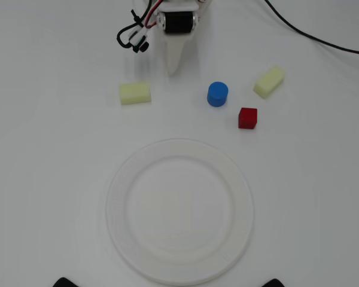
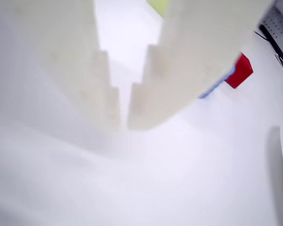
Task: Grasp a blue block and put it in the dish.
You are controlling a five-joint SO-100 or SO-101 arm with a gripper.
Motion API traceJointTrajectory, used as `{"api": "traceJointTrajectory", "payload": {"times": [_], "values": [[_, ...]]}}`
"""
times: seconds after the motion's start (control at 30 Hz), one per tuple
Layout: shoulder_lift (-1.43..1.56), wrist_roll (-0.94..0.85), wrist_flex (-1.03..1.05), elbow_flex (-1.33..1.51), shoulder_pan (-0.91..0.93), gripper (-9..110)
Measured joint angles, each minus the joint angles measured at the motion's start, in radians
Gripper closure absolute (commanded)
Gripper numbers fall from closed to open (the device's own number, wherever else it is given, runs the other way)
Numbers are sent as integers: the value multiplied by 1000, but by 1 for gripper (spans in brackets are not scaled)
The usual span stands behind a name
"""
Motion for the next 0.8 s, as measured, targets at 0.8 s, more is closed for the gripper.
{"api": "traceJointTrajectory", "payload": {"times": [0.8], "values": [[-1149, 91, -3, -841, -334, 75]]}}
